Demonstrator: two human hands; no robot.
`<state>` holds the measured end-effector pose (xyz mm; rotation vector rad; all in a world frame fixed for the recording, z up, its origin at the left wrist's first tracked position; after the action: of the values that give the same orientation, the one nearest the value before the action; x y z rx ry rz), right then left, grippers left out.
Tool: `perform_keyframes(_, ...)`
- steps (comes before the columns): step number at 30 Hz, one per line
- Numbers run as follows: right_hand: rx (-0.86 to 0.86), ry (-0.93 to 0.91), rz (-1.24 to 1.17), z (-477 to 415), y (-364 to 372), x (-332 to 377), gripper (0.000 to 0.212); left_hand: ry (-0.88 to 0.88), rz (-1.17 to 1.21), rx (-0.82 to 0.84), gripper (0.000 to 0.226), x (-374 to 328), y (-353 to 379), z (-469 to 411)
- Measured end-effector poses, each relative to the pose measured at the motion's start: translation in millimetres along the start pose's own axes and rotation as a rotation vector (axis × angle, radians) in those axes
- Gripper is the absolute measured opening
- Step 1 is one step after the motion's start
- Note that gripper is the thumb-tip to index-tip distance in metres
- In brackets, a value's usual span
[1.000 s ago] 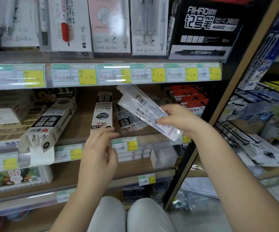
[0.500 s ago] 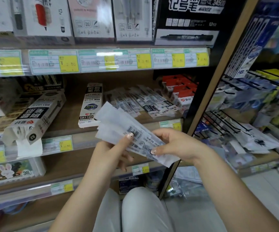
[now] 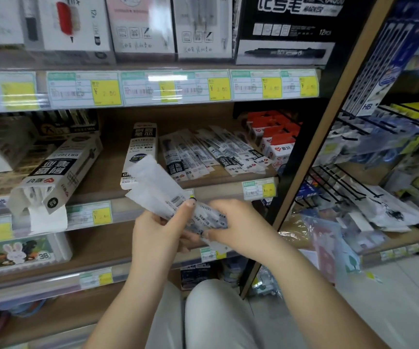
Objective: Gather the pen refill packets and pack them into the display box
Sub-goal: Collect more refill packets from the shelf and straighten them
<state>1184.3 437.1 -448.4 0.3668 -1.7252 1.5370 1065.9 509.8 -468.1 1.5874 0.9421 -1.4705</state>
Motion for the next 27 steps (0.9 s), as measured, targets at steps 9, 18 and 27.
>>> perform_keyframes(9,-0.088,0.150,-0.312,-3.4,2.7,-18.8,0.026,0.007,0.120,-0.068,0.020,3.6,-10.4,-0.7)
perform_keyframes(18,-0.213,0.268,-0.464,1.8,-6.4,-43.1,0.030,0.178,-0.031,-0.060,0.013,8.0,-15.7,-7.2)
perform_keyframes(27,-0.162,0.370,-0.965,-4.1,10.5,-41.5,0.017,0.681,-0.347,0.204,0.048,14.5,-1.9,13.0)
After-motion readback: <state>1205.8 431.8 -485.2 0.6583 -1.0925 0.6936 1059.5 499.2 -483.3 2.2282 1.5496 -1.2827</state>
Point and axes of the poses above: each hand's wrist, its own z-axis away from the middle knuckle, its own y-axis out of the palm, x = y × z, the point moved 4 cm from there along -z, towards the middle knuckle, and after that the axes turned 4 degrees about y, right-handed, at the moved point
